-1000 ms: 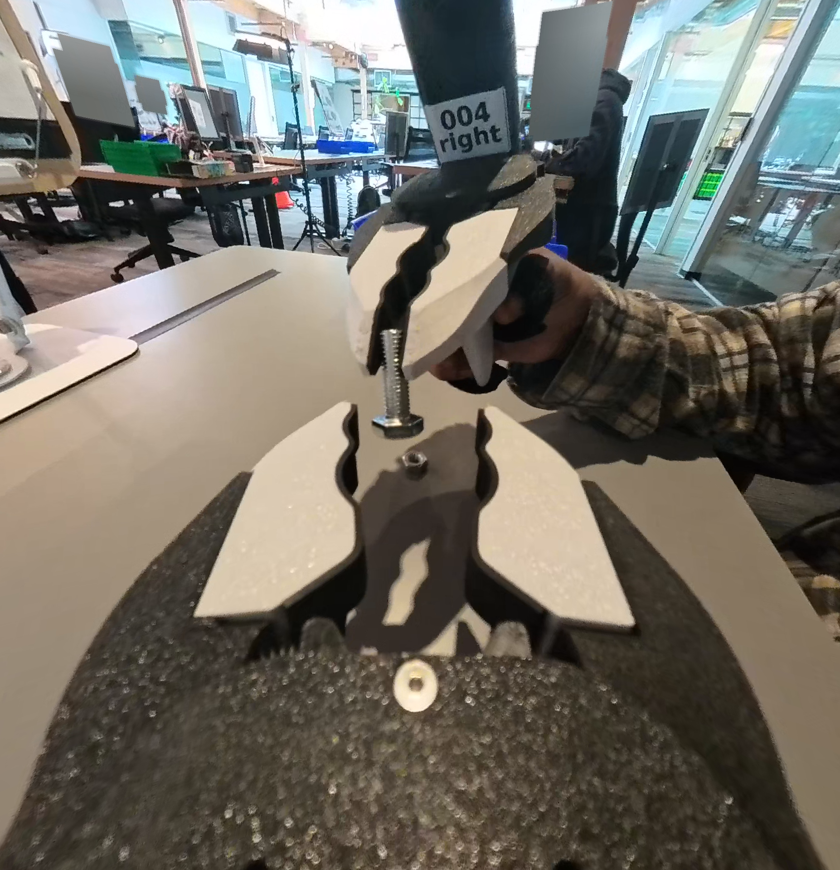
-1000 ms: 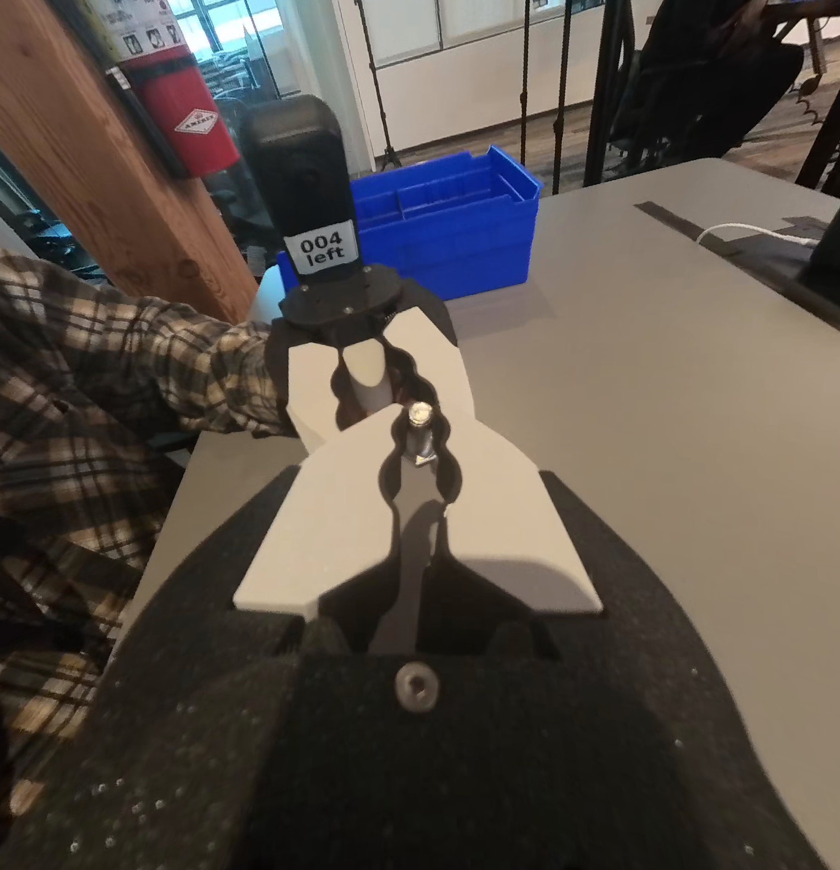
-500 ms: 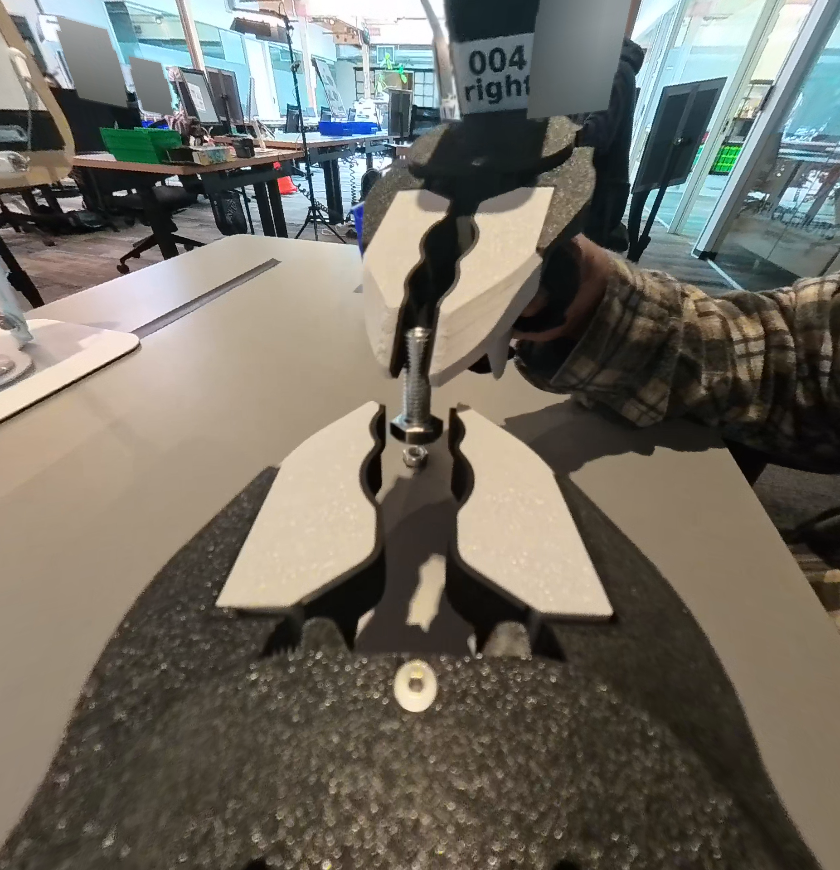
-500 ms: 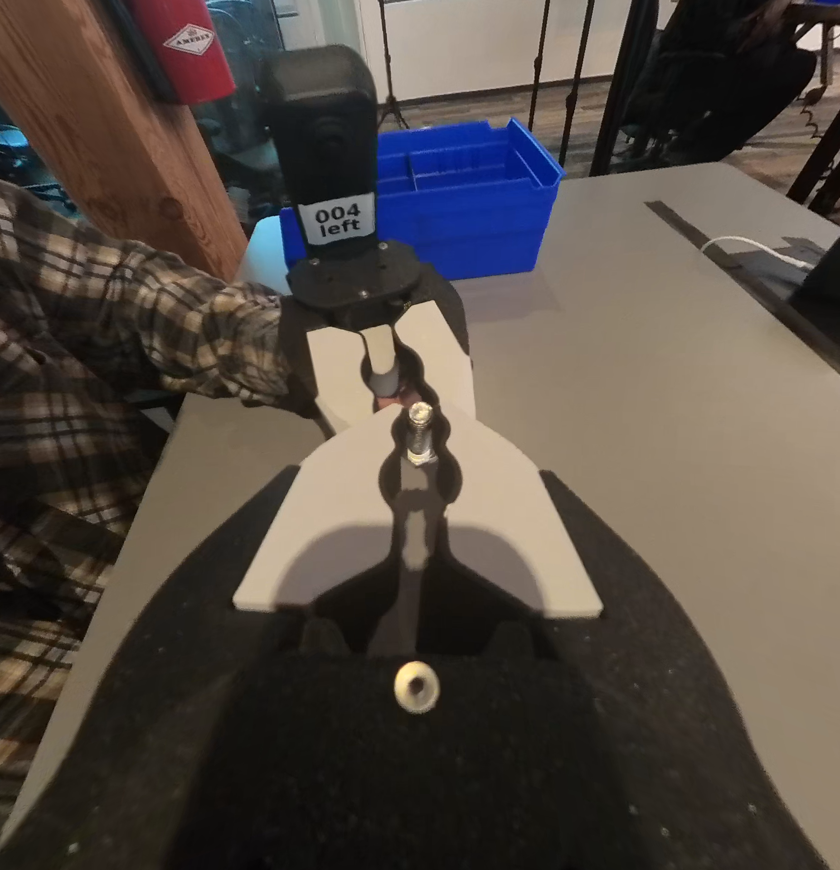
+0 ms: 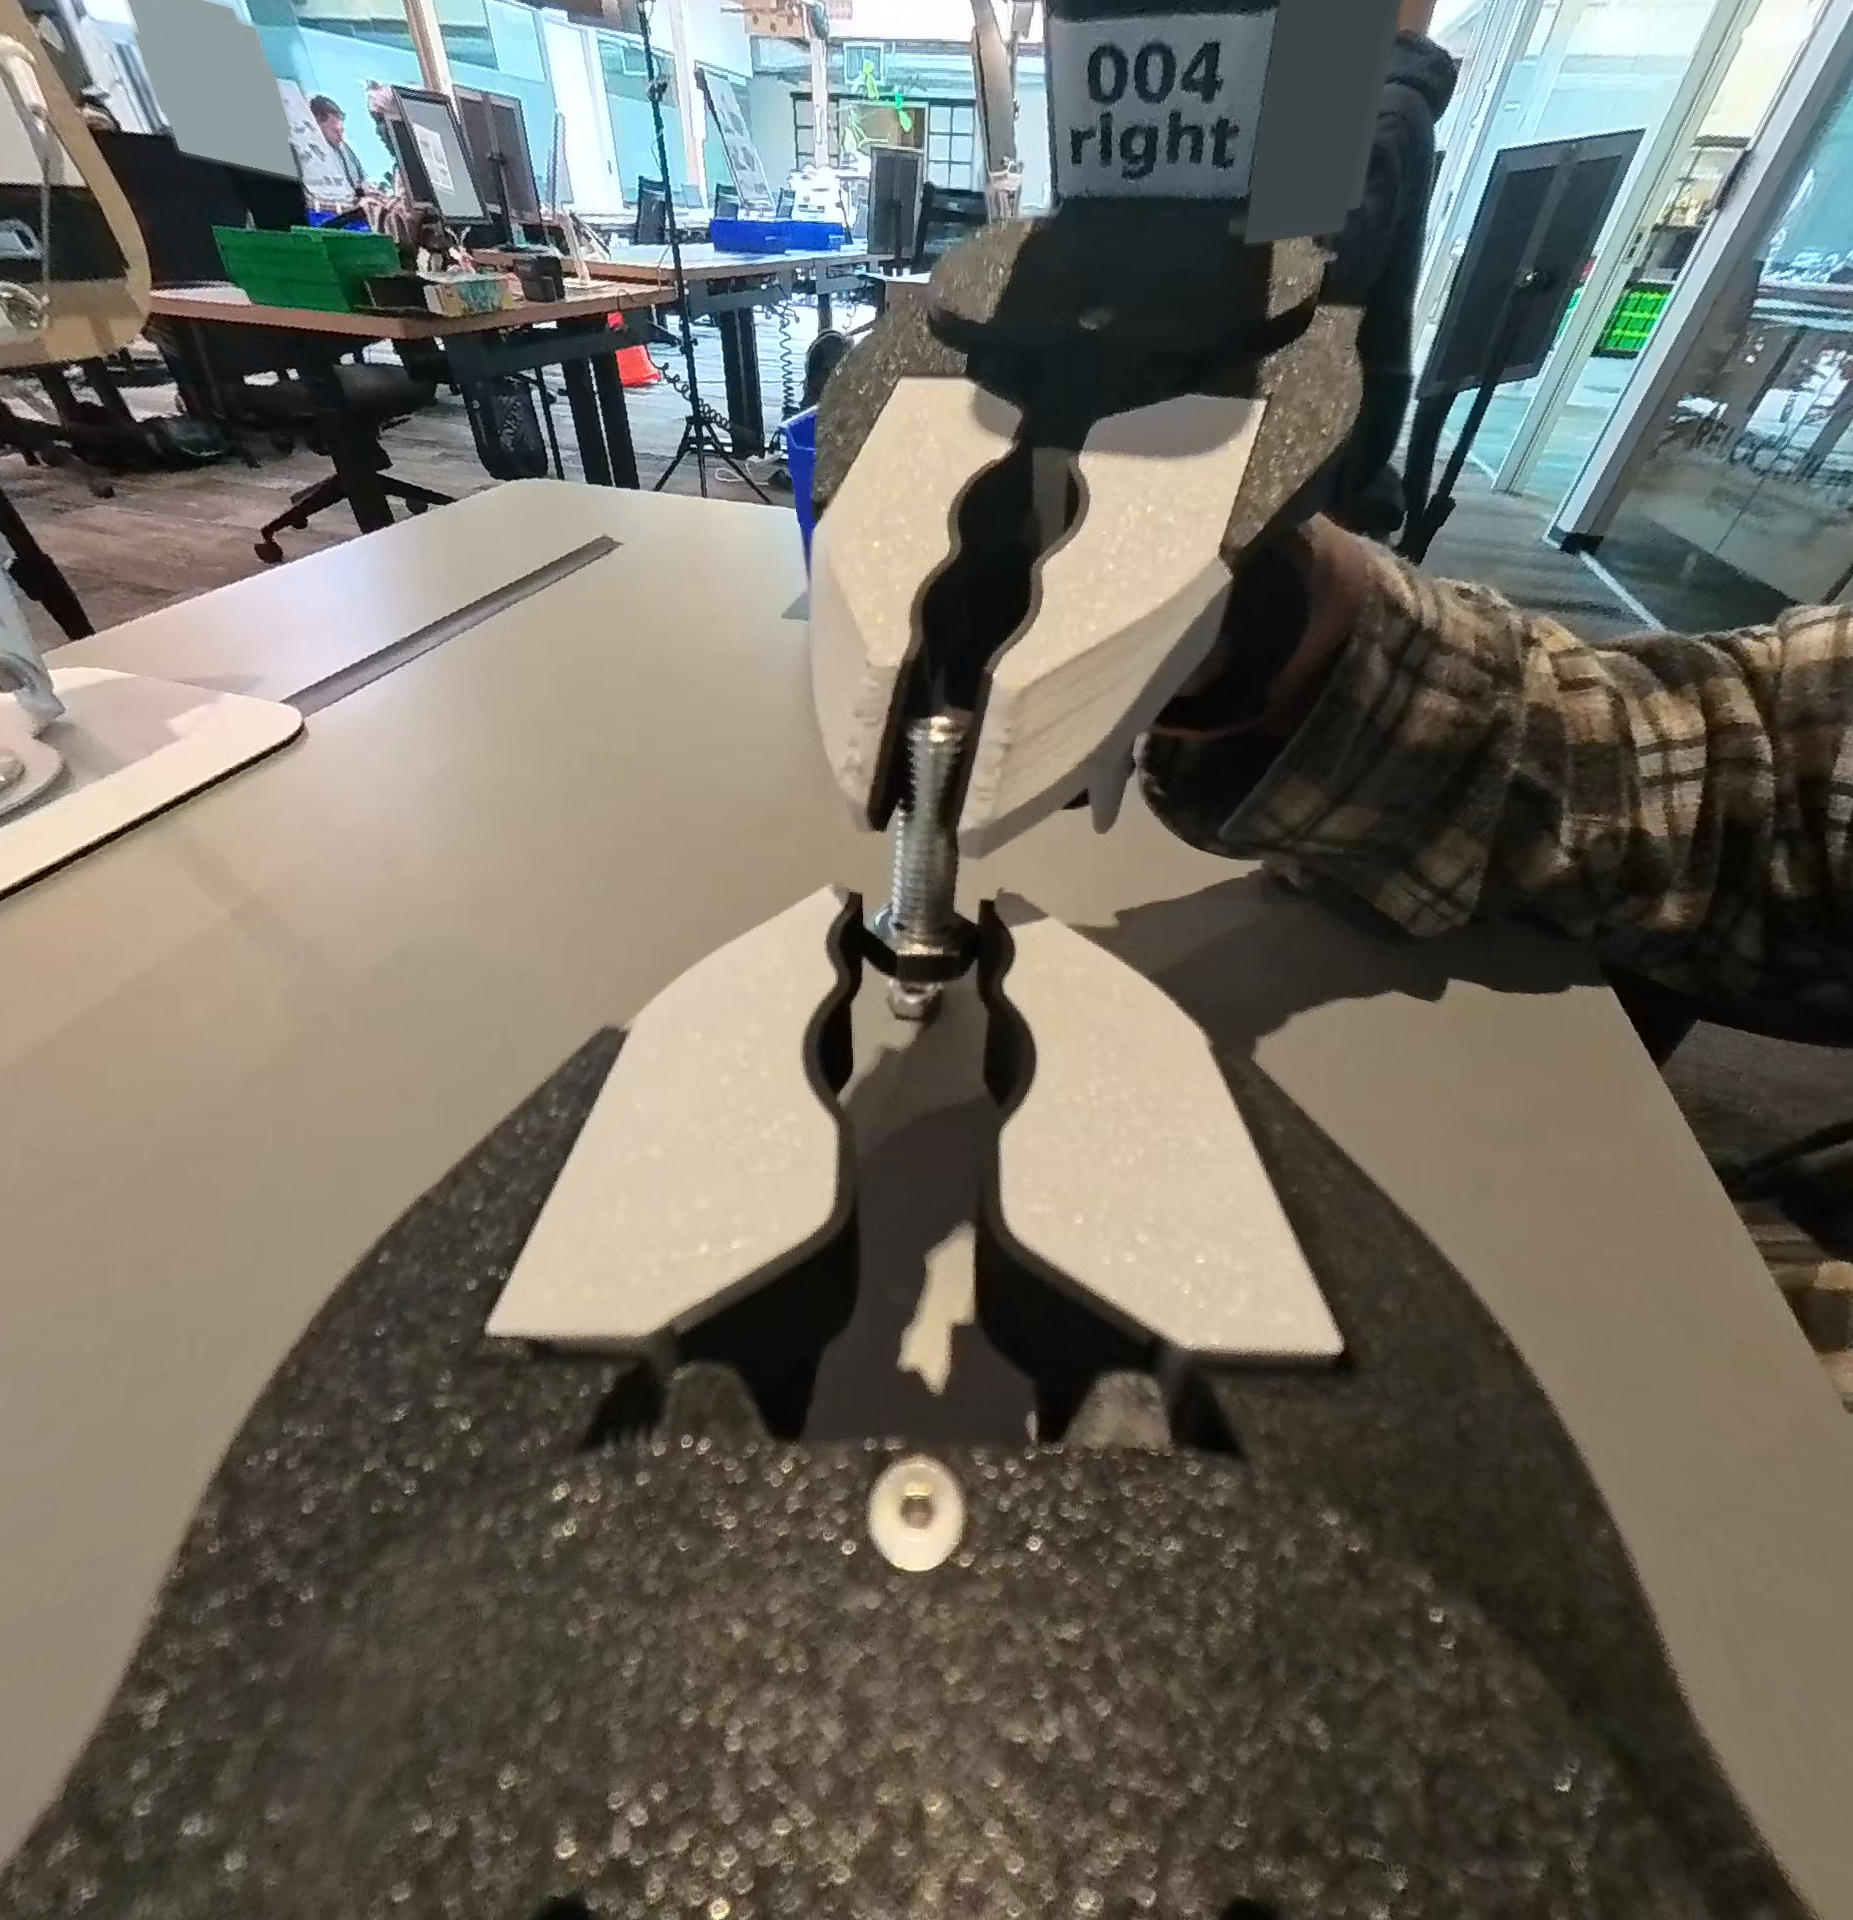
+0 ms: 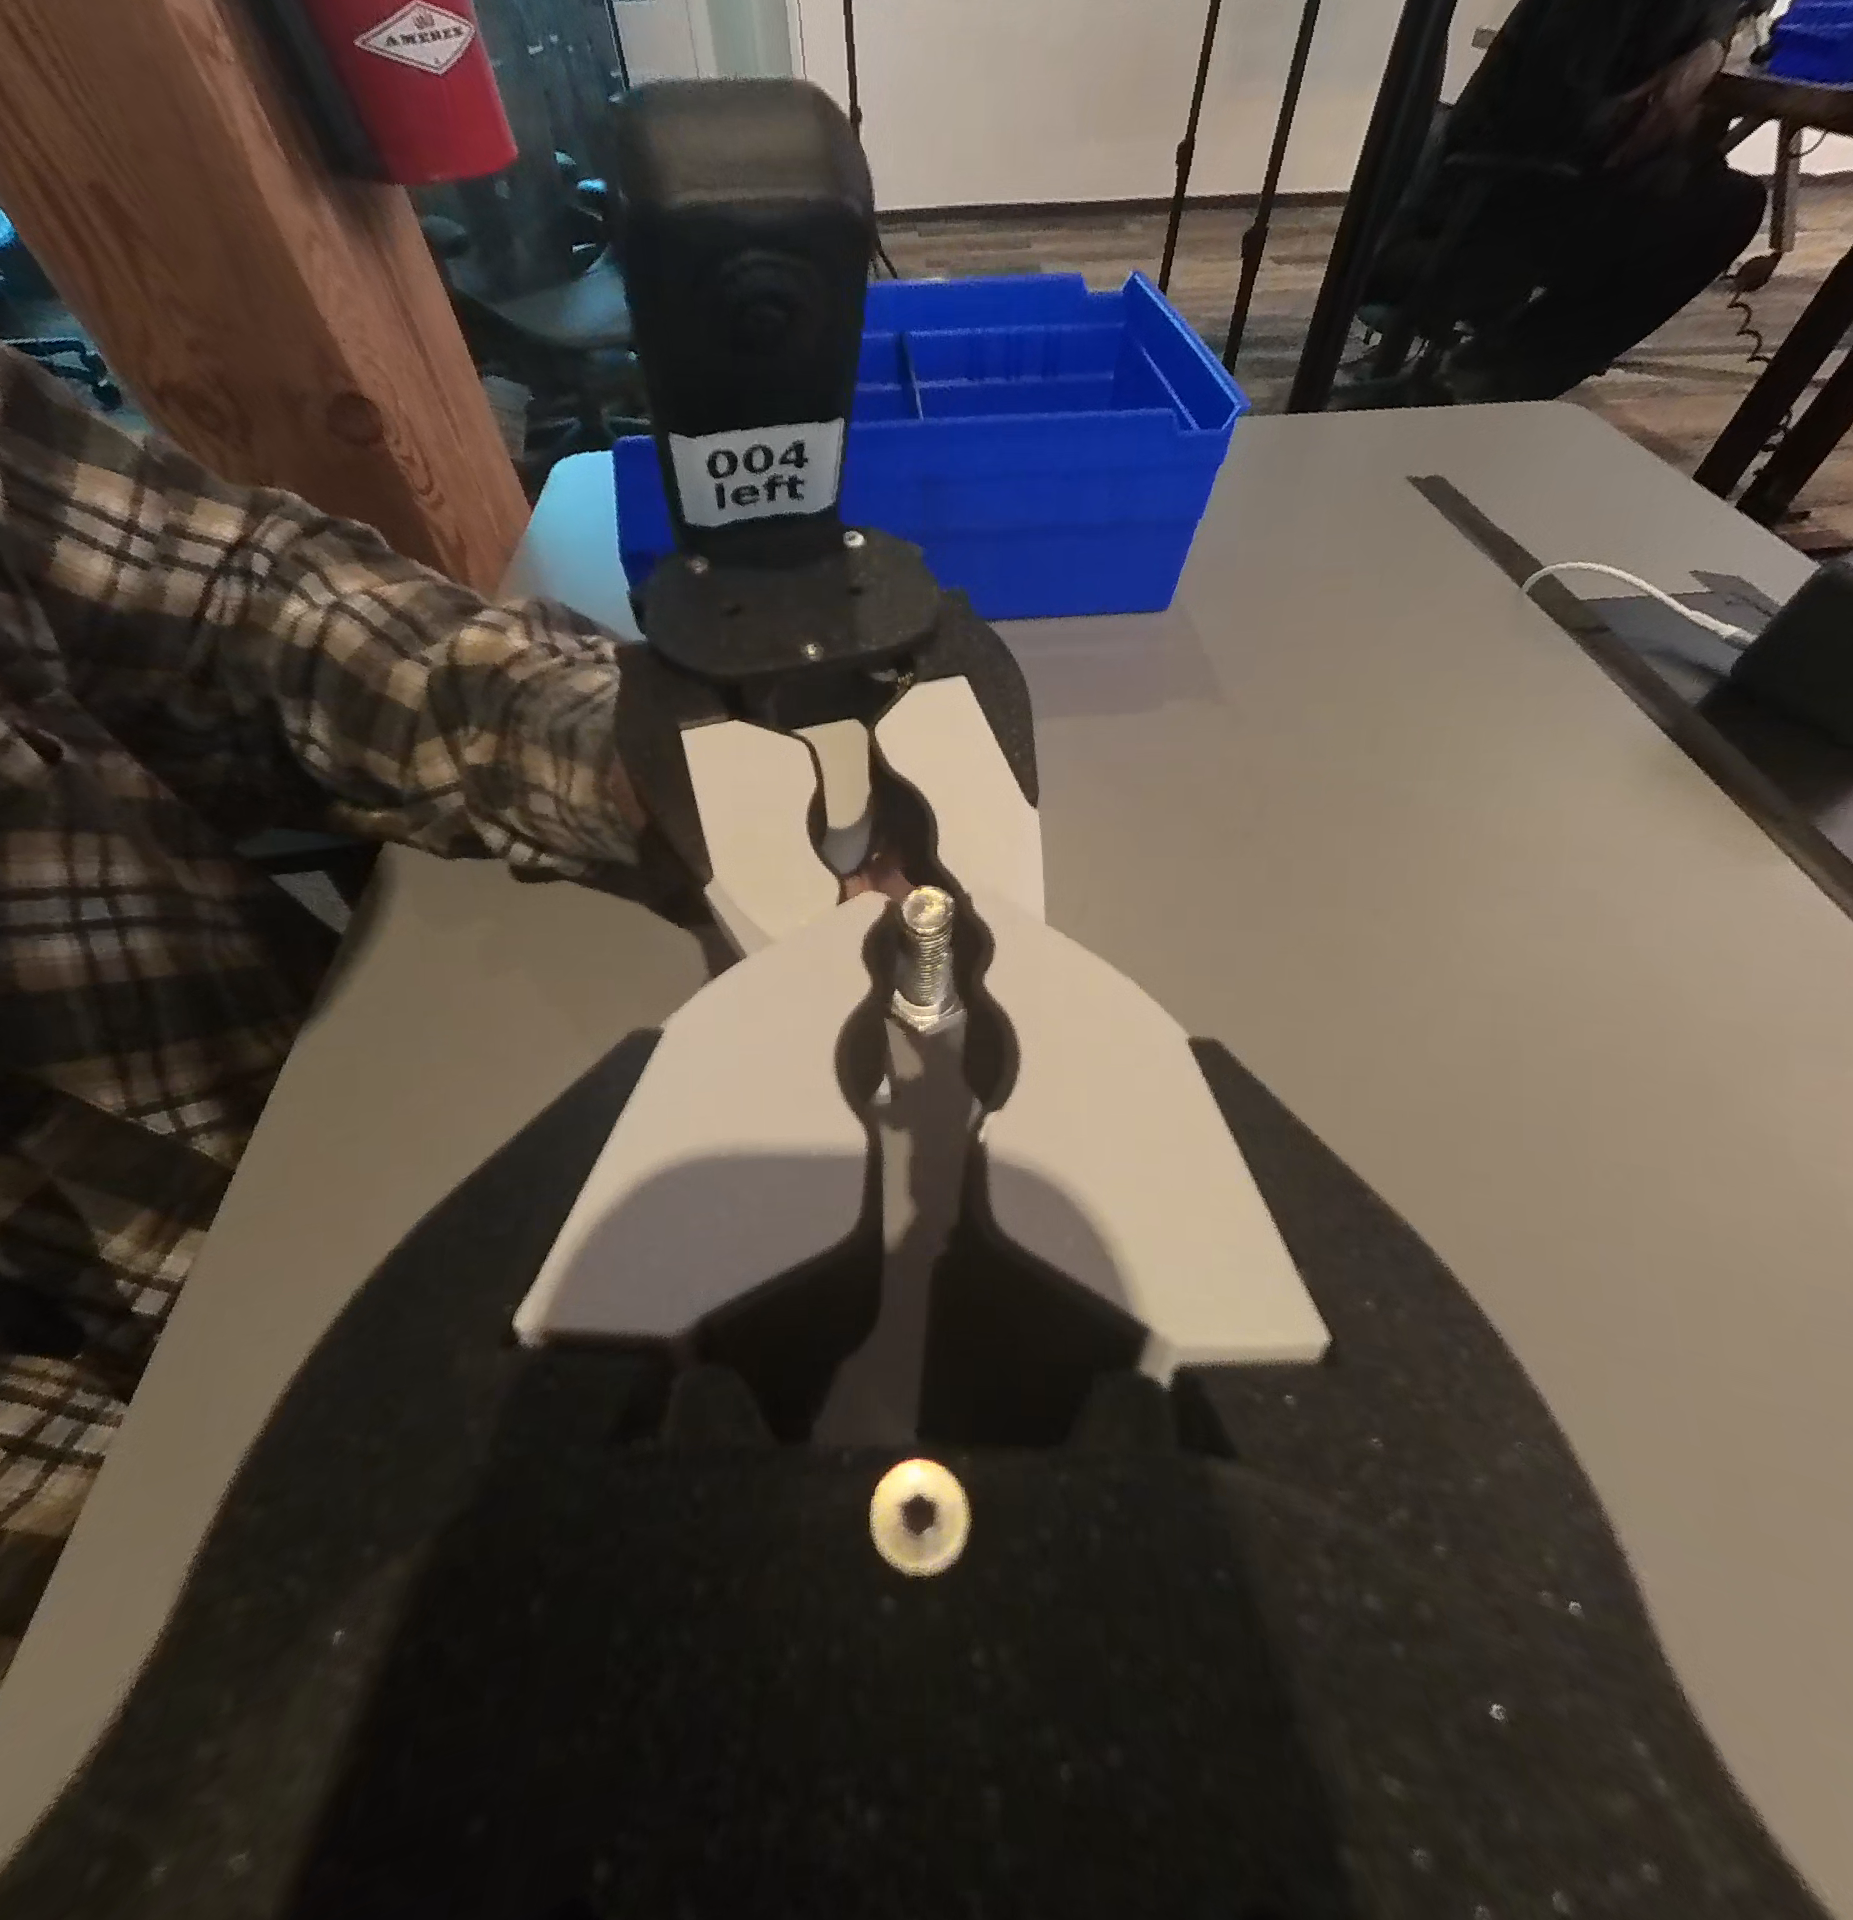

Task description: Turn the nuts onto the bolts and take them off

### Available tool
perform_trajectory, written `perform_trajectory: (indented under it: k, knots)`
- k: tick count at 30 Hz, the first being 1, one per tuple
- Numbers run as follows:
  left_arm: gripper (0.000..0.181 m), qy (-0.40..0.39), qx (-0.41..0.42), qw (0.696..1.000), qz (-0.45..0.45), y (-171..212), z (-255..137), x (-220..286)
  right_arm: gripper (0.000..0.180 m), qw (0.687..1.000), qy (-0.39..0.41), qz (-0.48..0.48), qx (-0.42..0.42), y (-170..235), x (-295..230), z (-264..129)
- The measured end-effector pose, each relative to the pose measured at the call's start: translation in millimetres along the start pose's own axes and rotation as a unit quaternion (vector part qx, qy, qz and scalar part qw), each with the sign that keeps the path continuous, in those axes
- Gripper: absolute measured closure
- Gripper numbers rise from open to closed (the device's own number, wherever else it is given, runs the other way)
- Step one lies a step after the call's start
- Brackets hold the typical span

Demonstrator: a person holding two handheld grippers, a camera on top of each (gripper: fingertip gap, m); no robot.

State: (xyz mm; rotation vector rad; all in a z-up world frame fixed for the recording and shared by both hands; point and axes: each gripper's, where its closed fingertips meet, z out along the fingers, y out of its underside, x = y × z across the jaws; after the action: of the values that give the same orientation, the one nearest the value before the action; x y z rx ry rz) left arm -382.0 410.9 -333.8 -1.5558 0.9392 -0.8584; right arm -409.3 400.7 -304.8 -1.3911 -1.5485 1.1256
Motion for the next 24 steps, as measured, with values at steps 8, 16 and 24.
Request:
perform_trajectory:
  k: [8, 16, 24]
  knots:
    - [0.161, -0.004, 0.006, 1.000, -0.010, -0.4, 0.1, -0.3, 0.171, 1.000, -0.003, 0.001, 0.012, -1.4, 0.9, 1.3]
    - [0.161, -0.015, 0.014, 1.000, -0.011, -4.3, -1.0, -2.1, 0.162, 0.998, -0.012, 0.015, 0.054, -11.2, 2.5, -2.5]
    - [0.161, -0.029, 0.039, 0.998, -0.031, -7.6, -10.6, -15.7, 0.134, 0.990, 0.123, 0.056, 0.030, 7.5, 39.0, -52.3]
